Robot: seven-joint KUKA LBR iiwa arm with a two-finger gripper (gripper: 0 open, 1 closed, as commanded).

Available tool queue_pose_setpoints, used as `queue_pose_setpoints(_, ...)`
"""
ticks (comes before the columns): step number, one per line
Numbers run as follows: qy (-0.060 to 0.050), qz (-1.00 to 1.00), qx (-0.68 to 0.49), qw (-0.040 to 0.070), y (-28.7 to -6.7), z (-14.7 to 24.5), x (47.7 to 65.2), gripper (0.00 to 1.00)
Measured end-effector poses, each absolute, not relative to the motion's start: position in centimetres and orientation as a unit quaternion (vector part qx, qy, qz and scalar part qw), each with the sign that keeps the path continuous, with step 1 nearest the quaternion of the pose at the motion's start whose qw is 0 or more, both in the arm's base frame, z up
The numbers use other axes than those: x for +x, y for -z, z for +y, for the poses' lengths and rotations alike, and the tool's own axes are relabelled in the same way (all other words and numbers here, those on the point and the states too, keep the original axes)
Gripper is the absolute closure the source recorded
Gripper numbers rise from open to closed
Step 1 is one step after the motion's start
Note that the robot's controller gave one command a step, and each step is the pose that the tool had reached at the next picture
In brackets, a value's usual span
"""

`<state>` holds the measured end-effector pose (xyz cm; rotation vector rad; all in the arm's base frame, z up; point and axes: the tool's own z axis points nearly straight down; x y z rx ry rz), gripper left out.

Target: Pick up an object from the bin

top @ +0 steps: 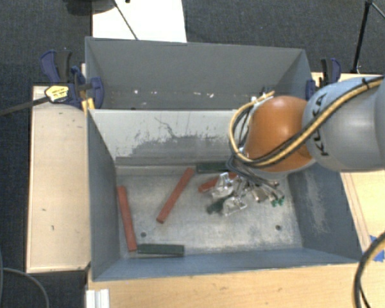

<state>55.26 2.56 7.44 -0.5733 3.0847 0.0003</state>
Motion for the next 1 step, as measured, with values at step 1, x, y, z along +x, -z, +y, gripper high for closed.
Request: queue_pose_setpoints(1,0.0,0.983,-0.181,0.003,-22.92,1.16,55.19,1.0)
